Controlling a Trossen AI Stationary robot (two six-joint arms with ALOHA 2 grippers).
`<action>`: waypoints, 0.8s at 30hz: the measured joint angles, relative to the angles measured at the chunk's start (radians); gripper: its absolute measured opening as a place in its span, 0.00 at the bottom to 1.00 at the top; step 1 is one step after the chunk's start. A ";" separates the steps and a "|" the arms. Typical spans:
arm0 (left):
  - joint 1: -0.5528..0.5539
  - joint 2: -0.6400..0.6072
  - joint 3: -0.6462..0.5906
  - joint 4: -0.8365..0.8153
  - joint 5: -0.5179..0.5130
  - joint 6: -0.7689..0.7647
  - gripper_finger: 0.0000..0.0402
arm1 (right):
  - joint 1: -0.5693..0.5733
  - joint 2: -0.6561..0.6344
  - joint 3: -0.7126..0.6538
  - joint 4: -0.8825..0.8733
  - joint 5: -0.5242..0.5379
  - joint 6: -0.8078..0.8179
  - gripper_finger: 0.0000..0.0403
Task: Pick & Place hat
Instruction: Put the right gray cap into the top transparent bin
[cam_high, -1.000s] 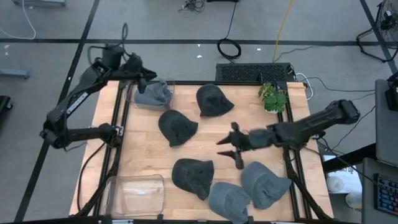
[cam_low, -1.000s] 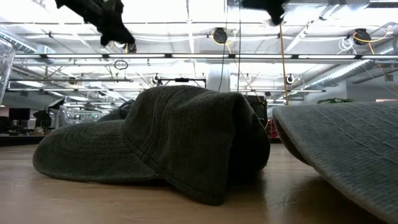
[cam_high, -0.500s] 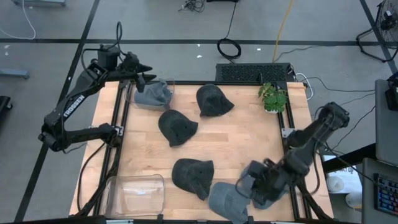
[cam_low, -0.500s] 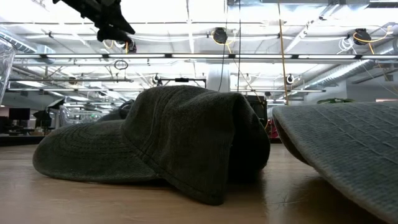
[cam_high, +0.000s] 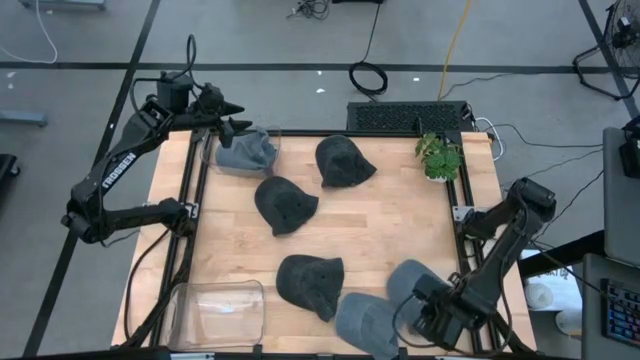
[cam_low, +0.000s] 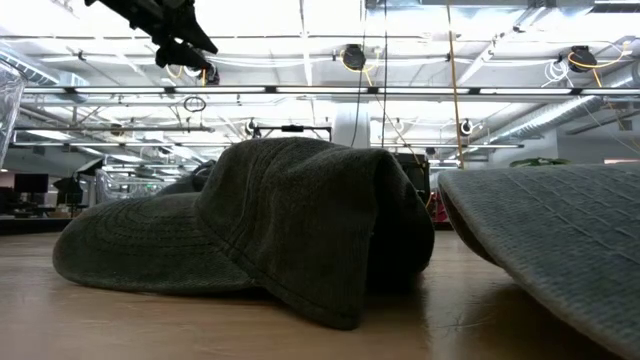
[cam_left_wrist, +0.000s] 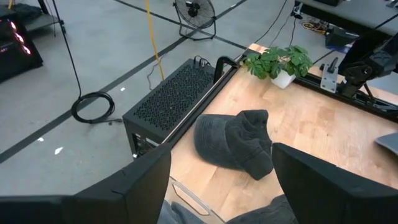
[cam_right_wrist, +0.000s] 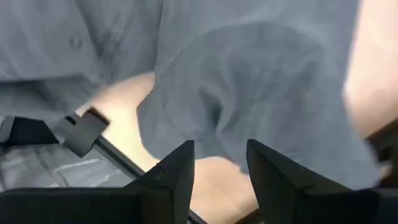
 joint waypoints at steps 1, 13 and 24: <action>0.000 0.000 0.000 0.000 0.000 0.000 0.72 | 0.007 0.010 0.000 0.007 -0.004 0.003 0.33; 0.000 0.000 0.000 0.000 0.000 0.000 0.71 | 0.055 0.130 0.000 -0.091 -0.023 -0.009 0.33; 0.000 0.000 0.000 0.000 0.000 0.001 0.70 | 0.053 0.161 -0.111 0.056 -0.022 -0.128 0.39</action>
